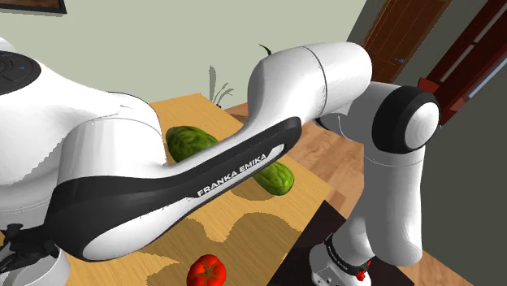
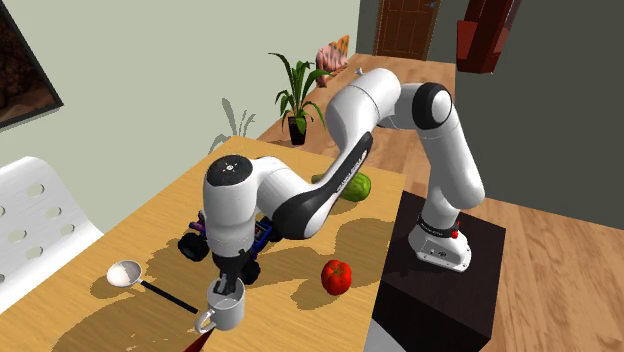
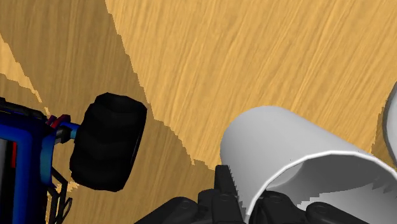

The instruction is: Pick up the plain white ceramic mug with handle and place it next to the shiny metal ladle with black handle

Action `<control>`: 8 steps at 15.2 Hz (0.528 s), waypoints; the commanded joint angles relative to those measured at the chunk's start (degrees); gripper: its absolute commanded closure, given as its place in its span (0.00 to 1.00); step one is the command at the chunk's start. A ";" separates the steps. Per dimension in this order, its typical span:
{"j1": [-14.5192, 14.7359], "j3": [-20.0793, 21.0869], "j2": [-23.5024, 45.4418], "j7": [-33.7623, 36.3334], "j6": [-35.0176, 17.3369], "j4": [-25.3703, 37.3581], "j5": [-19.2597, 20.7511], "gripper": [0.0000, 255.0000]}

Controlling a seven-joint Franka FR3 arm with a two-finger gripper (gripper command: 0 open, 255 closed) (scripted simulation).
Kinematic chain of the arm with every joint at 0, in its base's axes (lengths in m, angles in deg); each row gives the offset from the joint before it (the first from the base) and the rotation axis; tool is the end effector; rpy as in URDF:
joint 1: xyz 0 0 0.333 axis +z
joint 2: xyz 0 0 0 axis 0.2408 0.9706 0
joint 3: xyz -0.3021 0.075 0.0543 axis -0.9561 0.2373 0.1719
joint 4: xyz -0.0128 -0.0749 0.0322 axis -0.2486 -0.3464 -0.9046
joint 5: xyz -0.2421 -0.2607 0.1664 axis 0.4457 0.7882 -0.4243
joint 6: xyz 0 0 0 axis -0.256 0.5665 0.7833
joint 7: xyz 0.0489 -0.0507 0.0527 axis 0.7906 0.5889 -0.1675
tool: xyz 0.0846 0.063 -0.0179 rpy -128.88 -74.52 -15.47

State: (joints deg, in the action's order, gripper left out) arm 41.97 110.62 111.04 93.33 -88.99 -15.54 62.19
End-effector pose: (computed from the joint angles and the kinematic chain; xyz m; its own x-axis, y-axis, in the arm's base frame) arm 0.3223 0.6136 0.4240 0.8926 0.4185 0.1676 0.4281 -0.9034 -0.0244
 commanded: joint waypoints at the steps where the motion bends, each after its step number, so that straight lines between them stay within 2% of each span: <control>1: 0.07 -0.31 0.49 0.46 -1.27 -0.90 0.52 1.00; 8: 0.43 -1.53 2.36 2.00 -5.32 -3.57 2.41 1.00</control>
State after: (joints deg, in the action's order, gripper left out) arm 42.27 109.29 113.10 94.92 -93.53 -18.55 64.24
